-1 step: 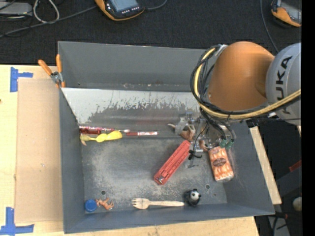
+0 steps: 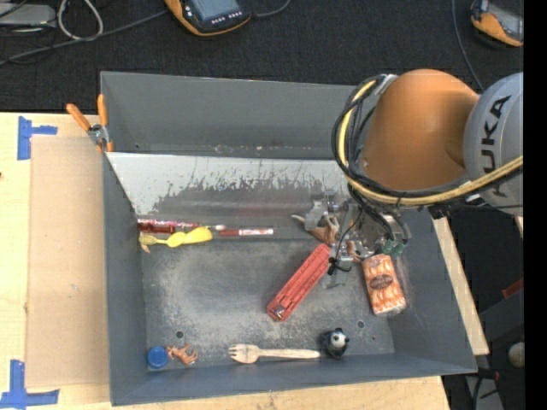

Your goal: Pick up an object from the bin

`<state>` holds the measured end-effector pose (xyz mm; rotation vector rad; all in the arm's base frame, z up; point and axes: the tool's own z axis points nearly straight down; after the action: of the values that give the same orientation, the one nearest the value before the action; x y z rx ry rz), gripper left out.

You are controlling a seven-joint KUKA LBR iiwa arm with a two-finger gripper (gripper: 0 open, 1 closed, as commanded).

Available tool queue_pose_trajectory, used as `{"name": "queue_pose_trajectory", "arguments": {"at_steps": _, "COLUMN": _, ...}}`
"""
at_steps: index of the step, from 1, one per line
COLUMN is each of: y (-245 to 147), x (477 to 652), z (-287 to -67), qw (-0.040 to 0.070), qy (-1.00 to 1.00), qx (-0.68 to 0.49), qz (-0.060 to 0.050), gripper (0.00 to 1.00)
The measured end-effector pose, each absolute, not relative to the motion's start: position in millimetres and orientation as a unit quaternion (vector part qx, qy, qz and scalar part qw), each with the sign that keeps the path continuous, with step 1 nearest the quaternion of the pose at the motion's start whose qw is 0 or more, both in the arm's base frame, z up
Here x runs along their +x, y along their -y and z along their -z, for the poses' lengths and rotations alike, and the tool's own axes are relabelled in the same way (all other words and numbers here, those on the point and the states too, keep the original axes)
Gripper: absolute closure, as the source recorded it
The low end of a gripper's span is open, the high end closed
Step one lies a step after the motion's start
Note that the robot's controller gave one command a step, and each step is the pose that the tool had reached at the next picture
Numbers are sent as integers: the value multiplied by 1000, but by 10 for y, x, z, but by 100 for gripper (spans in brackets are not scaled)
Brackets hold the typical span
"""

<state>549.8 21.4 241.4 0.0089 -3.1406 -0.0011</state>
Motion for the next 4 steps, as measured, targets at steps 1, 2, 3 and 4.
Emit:
{"name": "queue_pose_trajectory", "arguments": {"at_steps": 1, "y": 95, "x": 5380, "z": -1821, "qw": -1, "qy": 1000, "qx": 11, "qz": 0, "gripper": 0}}
{"name": "queue_pose_trajectory", "arguments": {"at_steps": 2, "y": 16, "x": 5321, "z": -1647, "qw": 0, "qy": 998, "qx": 55, "qz": 0, "gripper": 0}}
{"name": "queue_pose_trajectory", "arguments": {"at_steps": 3, "y": -172, "x": 5543, "z": -1095, "qw": -1, "qy": 1000, "qx": 18, "qz": 0, "gripper": 0}}
{"name": "queue_pose_trajectory", "arguments": {"at_steps": 4, "y": -279, "x": 5915, "z": -821, "qw": -7, "qy": 994, "qx": 113, "qz": 1, "gripper": 100}}
